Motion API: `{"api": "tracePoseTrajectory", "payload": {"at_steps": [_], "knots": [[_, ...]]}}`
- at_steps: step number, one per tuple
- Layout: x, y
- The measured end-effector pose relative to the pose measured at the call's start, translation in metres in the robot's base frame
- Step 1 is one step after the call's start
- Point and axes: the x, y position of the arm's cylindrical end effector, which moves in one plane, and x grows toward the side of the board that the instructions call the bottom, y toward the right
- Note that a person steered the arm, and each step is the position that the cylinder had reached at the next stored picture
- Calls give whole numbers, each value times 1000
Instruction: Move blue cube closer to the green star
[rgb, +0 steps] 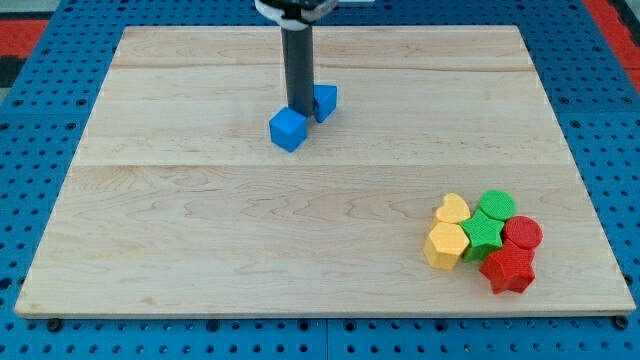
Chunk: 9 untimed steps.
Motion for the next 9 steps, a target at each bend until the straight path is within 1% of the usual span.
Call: {"api": "tracePoseTrajectory", "payload": {"at_steps": [1, 2, 3, 4, 5, 6, 7, 8, 9], "knots": [[13, -28], [3, -83], [37, -101], [78, -82], [60, -83], [49, -103], [48, -66], [62, -21], [54, -22]]}}
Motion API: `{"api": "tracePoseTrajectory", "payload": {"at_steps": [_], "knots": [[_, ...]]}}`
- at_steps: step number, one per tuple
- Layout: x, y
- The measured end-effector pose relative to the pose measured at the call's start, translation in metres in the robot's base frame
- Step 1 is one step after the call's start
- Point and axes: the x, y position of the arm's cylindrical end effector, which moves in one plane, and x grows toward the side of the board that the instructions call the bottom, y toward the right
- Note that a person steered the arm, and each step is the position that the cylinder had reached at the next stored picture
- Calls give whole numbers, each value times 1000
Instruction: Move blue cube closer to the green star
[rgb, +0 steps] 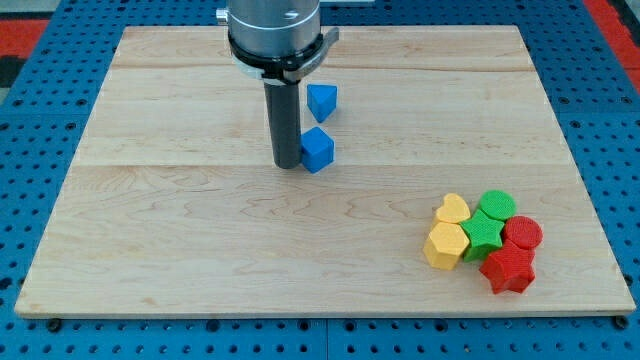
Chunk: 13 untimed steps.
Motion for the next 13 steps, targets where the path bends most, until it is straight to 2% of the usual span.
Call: {"api": "tracePoseTrajectory", "payload": {"at_steps": [1, 2, 3, 4, 5, 7, 8, 10, 11, 13], "knots": [[-21, -5], [-10, 20], [20, 51], [24, 57], [-3, 57], [-12, 113], [-4, 117], [1, 85], [17, 101], [20, 115]]}}
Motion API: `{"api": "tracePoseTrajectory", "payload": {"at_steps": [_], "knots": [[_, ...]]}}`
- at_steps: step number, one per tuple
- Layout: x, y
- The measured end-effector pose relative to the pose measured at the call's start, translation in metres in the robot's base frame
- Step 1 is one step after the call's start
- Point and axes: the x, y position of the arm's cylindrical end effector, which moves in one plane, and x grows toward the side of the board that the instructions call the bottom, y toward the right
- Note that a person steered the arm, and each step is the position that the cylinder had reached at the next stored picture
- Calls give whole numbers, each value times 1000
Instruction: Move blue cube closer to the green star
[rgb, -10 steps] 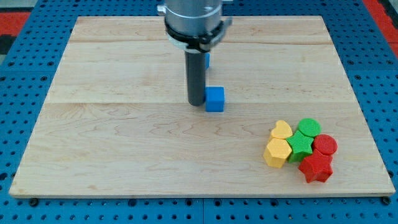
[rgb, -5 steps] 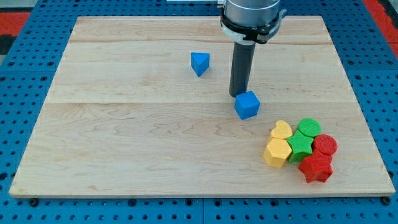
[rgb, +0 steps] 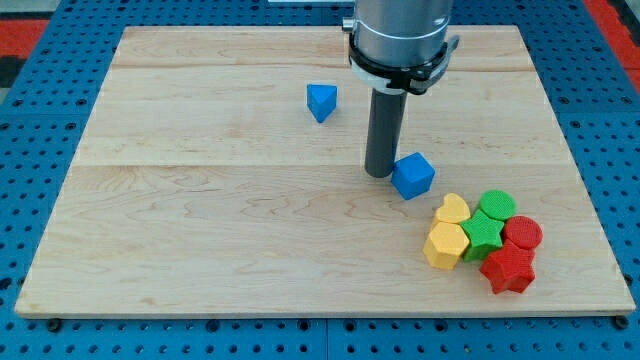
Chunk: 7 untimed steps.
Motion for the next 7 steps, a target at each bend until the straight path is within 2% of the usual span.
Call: {"api": "tracePoseTrajectory", "payload": {"at_steps": [7], "knots": [[8, 61]]}}
